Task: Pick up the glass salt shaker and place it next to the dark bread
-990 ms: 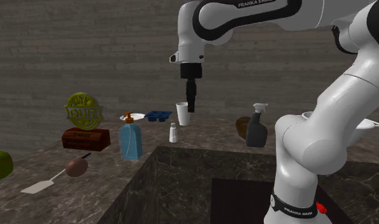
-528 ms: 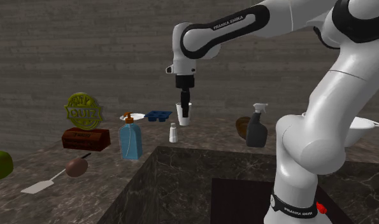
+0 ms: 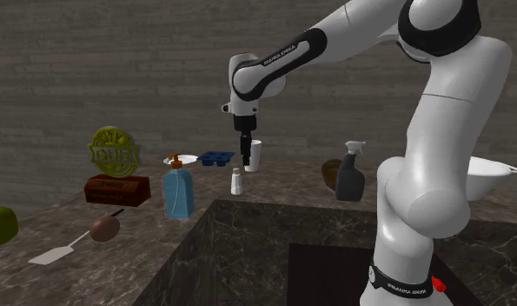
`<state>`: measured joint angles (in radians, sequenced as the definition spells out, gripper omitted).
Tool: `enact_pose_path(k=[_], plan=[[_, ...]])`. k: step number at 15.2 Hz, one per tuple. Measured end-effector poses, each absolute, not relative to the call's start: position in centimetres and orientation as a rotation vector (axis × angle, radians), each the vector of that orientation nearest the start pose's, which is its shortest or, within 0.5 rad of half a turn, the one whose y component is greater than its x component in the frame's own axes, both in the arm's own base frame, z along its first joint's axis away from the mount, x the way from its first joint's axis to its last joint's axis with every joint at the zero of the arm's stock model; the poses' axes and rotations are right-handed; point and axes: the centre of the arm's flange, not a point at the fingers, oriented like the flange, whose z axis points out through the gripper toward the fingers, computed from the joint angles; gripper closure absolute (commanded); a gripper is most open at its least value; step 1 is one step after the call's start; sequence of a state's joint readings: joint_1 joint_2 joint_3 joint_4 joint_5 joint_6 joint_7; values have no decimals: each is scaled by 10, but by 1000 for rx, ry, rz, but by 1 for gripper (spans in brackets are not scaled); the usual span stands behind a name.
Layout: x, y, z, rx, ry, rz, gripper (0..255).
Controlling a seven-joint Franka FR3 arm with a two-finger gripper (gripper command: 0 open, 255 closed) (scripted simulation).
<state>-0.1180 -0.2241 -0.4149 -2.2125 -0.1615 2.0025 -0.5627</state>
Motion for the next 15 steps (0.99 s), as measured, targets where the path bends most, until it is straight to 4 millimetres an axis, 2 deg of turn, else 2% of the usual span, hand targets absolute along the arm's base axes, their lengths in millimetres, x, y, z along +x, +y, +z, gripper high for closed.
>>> enact_pose_path(k=[11,15], plan=[[461,-376,408,-3249,-212,74,0],[473,-394,389,-3259,-221,78,0]])
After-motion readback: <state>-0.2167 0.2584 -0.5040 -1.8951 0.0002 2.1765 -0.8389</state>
